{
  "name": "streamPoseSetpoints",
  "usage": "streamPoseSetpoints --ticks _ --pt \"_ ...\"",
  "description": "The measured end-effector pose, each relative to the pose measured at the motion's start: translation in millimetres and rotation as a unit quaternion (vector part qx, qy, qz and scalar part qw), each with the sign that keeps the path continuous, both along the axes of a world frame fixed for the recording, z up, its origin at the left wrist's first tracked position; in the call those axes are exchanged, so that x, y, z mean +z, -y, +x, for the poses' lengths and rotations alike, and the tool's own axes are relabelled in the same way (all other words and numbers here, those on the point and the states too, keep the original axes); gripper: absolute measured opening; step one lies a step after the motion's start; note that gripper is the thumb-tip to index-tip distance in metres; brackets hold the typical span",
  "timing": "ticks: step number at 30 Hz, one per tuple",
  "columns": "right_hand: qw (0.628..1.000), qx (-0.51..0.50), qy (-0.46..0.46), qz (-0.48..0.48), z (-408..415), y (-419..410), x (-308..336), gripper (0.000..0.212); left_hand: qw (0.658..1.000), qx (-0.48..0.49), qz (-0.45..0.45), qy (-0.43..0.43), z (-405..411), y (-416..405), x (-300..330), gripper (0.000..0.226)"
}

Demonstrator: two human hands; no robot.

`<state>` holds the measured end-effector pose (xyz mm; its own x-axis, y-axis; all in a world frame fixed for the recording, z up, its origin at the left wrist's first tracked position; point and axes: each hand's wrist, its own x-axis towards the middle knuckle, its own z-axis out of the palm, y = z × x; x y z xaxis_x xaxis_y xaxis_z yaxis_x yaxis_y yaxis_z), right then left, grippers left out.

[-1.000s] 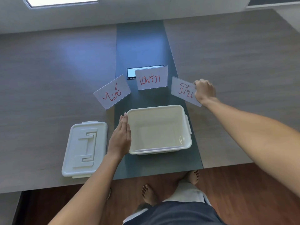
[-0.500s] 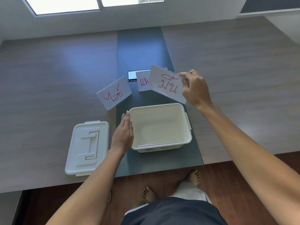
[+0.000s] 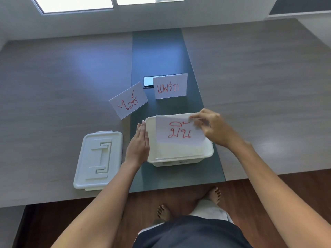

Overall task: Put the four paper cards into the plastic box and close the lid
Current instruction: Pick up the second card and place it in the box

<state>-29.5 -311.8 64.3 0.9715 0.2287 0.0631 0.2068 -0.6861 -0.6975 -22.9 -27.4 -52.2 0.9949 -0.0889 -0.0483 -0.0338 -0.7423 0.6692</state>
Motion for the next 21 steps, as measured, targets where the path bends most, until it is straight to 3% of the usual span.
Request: streamPoseSetpoints --ticks 10,21 --pt "0.984 0.065 -0.16 -0.036 -23.0 -2.0 -42.7 0.029 1.0 -0.003 0.001 0.003 -0.5 1.0 0.9 0.054" --pt "0.96 0.099 -0.256 -0.06 -30.9 -9.7 -52.9 0.036 1.0 0.002 -0.004 0.0 -1.2 1.1 1.4 0.053"
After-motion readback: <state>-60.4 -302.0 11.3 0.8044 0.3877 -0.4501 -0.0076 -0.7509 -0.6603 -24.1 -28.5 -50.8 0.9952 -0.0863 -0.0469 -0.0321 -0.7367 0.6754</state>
